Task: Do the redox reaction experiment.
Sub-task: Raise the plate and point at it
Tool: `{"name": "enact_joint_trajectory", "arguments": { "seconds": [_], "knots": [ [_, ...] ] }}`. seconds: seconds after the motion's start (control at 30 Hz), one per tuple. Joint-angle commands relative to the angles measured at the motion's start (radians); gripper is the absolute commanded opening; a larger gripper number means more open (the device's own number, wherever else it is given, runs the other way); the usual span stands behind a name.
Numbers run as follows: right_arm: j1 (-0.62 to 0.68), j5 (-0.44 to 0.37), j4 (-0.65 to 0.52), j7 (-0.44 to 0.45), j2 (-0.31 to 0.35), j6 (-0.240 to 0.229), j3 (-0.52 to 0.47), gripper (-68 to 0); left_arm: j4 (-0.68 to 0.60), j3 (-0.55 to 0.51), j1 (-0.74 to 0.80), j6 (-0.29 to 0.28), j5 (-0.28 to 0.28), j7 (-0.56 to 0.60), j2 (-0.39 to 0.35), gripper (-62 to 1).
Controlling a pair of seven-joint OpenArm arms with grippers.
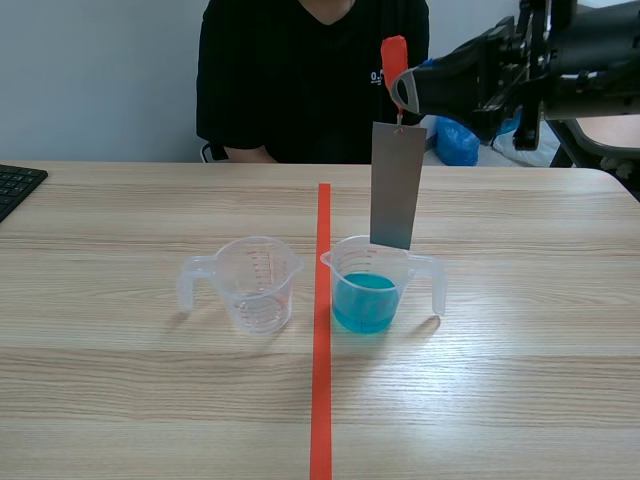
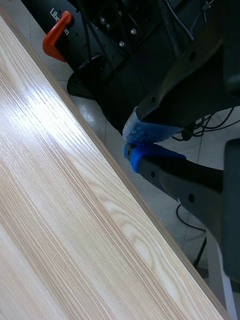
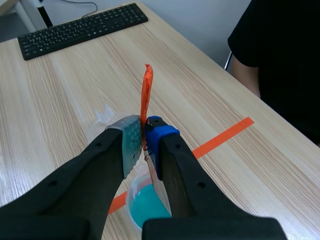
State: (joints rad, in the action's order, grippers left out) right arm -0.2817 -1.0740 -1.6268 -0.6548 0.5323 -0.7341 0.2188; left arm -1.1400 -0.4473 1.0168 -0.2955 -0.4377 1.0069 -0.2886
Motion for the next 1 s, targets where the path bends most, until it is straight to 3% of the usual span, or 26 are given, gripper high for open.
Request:
{"name": "enact_joint_trajectory", "arguments": {
  "seconds": [0.0,0.33,0.57,0.97],
  "knots": [
    [-0.017,-0.023,-0.023,0.003,0.013,-0.011,-0.024,-66.0,-0.012,-0.002,0.011,-0.002,0.006,0.014,-0.006,-56.9],
    [-0.017,-0.09,-0.114,-0.063,0.013,-0.011,-0.086,-66.0,-0.012,-0.002,0.011,-0.002,0.007,0.014,-0.006,-56.9],
    [-0.017,-0.143,-0.172,-0.103,0.013,0.021,-0.111,-66.0,-0.012,-0.002,0.011,-0.002,0.007,0.014,-0.006,-56.9],
    [-0.017,-0.15,-0.181,-0.108,0.013,0.035,-0.111,-66.0,-0.012,-0.002,0.011,-0.002,0.007,0.015,-0.009,-56.9]
  ]
}}
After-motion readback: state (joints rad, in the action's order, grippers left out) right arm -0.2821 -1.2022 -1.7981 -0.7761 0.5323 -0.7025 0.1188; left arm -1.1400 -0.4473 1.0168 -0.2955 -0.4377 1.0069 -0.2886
